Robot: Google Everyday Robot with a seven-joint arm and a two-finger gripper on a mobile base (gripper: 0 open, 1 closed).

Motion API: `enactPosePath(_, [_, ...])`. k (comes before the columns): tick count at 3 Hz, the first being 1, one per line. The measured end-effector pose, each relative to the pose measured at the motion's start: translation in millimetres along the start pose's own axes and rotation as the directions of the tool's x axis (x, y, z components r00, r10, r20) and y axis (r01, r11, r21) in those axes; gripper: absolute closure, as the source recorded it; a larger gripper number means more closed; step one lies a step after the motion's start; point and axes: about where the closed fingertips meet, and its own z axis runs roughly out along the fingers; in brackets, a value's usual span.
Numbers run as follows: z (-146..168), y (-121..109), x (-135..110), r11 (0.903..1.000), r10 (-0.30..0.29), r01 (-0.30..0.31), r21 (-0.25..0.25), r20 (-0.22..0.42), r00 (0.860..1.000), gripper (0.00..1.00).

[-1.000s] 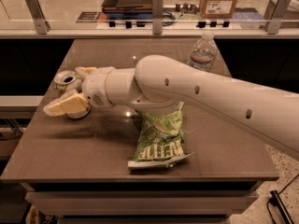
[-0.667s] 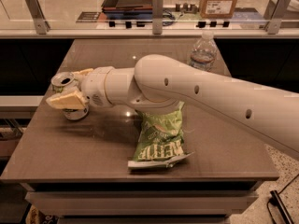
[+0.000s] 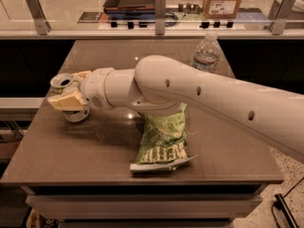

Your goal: Knock 7up can over

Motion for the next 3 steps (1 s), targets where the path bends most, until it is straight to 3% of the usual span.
enactPosePath(1, [0.9,1.5,-1.2,1.0,-0.002,0.002,-0.002,0.0,1.0,1.0])
enactPosePath(3, [-2.2,0.8,-4.0,1.0,-0.007,0.007,-0.001,-0.012,1.0,1.0])
